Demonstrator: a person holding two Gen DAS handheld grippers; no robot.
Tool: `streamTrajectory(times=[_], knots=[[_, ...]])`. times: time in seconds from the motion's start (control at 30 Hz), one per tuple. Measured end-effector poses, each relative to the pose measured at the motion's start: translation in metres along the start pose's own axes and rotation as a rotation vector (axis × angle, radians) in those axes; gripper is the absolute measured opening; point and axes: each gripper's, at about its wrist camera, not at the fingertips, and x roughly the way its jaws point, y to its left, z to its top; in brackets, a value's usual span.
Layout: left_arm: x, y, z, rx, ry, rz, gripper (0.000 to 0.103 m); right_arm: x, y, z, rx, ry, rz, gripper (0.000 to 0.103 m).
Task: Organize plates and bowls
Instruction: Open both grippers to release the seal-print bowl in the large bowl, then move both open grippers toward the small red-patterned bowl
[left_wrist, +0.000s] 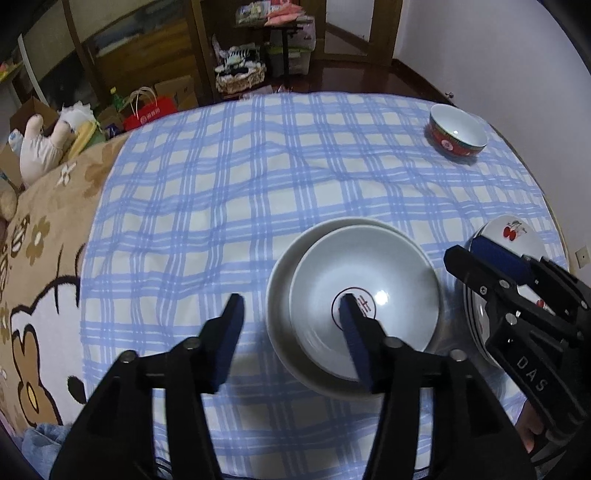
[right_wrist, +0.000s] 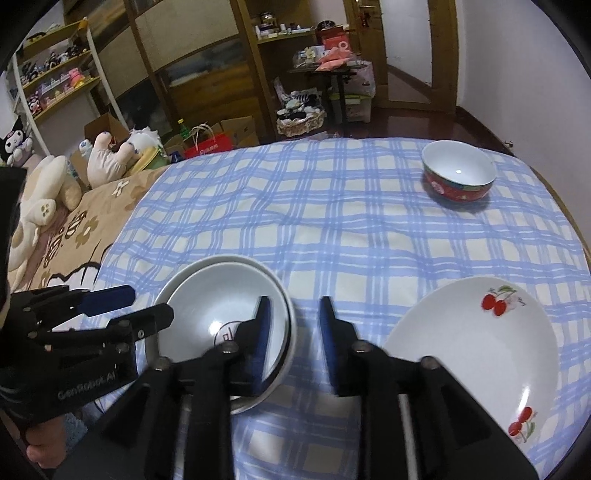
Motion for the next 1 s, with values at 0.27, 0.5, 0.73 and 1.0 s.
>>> streamTrajectory(times=[0.27, 0.5, 0.73, 1.0], knots=[[-0.016, -0.005, 0.005, 0.013, -0.039, -0.016, 0.082, -0.028, -0.015, 0.012, 0.023, -0.073, -0.078, 0.102], [-0.029, -0.011, 0.019, 0.023, -0.074, -0.024, 0.082, -0.054, -0.041, 0.023, 0.072, -0.125, -0.135, 0.103], [-0.043, -0.02, 0.049, 0.024, -0.125, -0.028, 0.082, -0.072, -0.066, 0.044, 0.102, -0.17, -0.169, 0.103], [-0.045, -0.039, 0.095, 0.037, -0.206, -0.043, 0.083, -0.079, -0.102, 0.075, 0.121, -0.209, -0.224, 0.103]])
